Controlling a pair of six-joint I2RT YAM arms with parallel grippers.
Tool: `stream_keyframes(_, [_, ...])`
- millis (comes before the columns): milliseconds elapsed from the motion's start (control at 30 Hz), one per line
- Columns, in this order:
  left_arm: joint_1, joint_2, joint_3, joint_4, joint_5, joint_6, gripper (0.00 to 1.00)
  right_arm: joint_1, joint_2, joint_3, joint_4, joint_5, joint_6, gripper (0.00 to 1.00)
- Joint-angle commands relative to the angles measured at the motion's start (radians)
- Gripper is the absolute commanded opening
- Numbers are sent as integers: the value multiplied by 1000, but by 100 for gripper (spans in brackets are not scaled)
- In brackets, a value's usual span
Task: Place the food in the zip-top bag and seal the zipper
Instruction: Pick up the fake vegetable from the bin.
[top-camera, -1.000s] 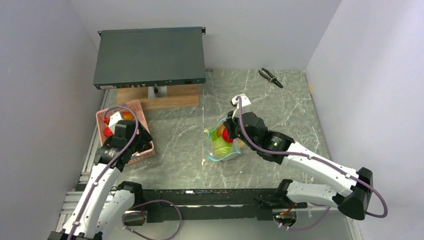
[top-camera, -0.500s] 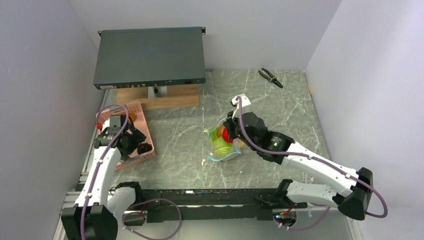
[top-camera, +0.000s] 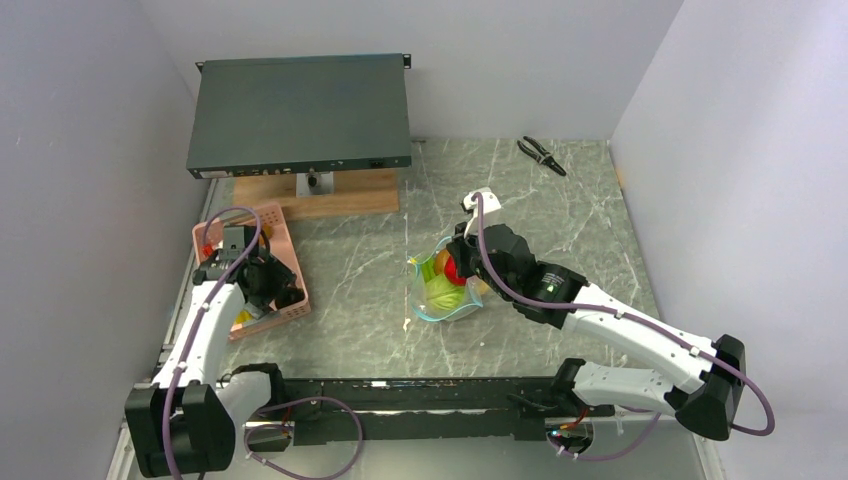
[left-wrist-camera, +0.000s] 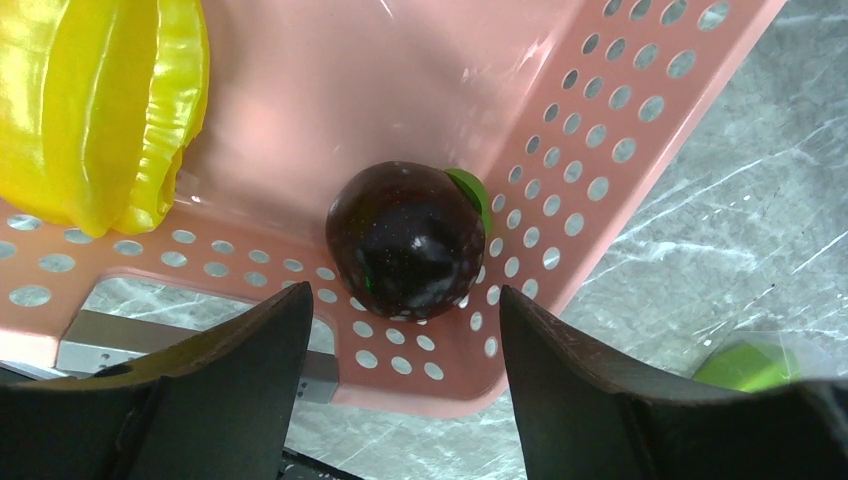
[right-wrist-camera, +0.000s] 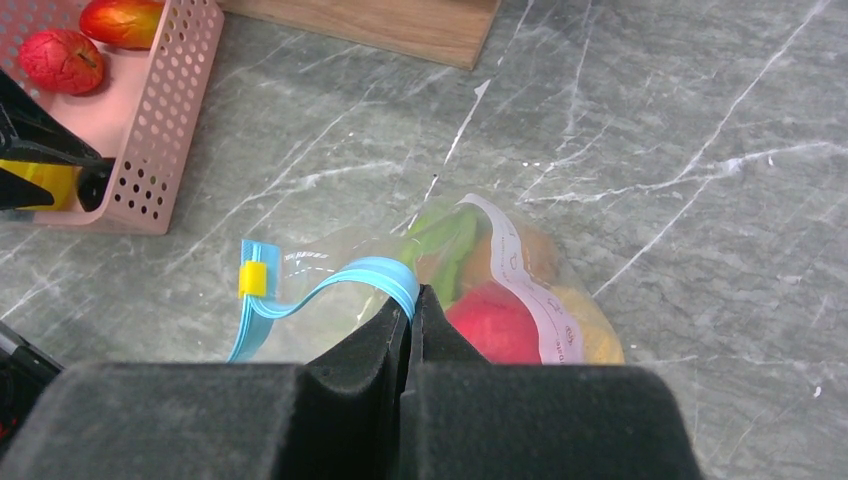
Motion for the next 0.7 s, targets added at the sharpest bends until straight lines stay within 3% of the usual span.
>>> stream_keyframes(0, [4,11,-9,12,1,4,73,-7,2,0,66,-10,4,0])
stream_keyframes(300, [4,109,-42,51,33,-13,68,-8,1,-5,71,-15,7,0])
stream_keyframes(500, [5,150,-77,95,44,-19,78,-11,-2,-8,67,-13,7,0])
stream_keyframes(667, [4,147,-78,85,20,-30,66,-11,-7,-11,67,-14,8,0])
